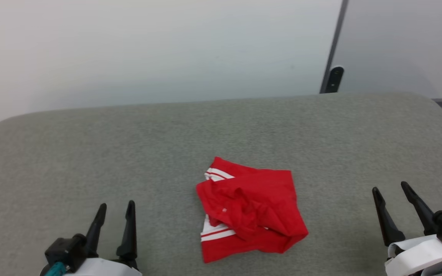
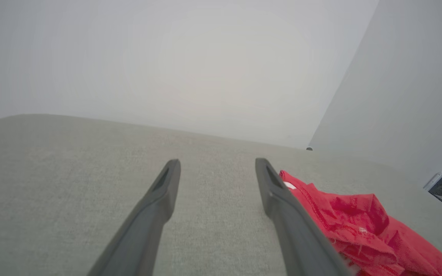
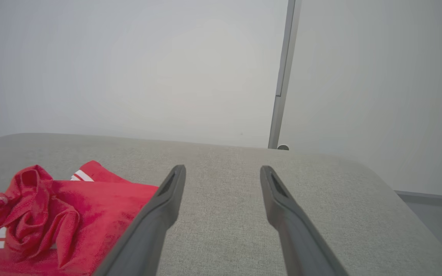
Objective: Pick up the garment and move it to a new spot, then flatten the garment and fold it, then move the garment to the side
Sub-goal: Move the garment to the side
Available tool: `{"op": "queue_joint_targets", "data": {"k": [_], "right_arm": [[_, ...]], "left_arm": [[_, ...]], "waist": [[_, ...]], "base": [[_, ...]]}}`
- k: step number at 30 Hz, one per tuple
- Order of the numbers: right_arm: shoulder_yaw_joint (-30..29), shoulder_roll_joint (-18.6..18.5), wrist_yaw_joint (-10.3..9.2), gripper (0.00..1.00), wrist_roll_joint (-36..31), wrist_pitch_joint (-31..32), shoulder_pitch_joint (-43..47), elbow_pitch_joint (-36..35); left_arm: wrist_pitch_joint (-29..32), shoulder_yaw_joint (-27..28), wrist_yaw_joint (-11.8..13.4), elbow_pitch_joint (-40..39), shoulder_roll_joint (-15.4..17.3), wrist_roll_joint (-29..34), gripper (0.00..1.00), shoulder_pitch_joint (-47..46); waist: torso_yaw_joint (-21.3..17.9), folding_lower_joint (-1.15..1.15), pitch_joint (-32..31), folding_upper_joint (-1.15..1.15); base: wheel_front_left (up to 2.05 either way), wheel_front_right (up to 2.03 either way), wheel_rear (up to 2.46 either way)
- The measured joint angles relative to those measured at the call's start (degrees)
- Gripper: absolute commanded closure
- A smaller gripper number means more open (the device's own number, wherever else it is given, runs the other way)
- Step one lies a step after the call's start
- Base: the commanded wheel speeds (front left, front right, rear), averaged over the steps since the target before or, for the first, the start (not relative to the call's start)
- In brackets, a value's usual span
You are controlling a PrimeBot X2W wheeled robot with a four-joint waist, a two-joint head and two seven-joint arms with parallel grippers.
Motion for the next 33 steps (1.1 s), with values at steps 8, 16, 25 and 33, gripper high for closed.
{"op": "queue_joint_targets", "data": {"k": [8,16,25,33], "right_arm": [[3.0,-0.3,-0.01,0.0,0.8,0.0,-1.2,1.6],[5.4,-0.7,0.0,0.0,2.3,-0.1,-1.7,4.8],[8.4,-3.6,-0.01,0.0,10.2,17.0,-8.0,10.9],[8.3,-4.5,-0.01,0.0,16.0,37.2,-13.8,15.4]], "left_arm": [[0.0,2.9,0.0,0.2,0.9,0.5,0.0,-0.1],[0.0,7.2,0.0,-0.7,1.6,0.9,0.0,2.2],[0.0,5.3,0.0,-1.0,1.1,0.7,0.0,2.3],[0.0,2.3,0.0,0.2,0.9,0.2,0.0,1.1]], "waist": [[4.3,0.0,-0.6,0.0],[9.3,0.0,-1.6,0.0],[13.1,0.0,-2.0,0.0],[15.2,0.0,-0.7,0.0]], "base": [[0.0,0.0,0.0],[0.0,0.0,0.0],[0.0,0.0,0.0],[0.0,0.0,0.0]]}}
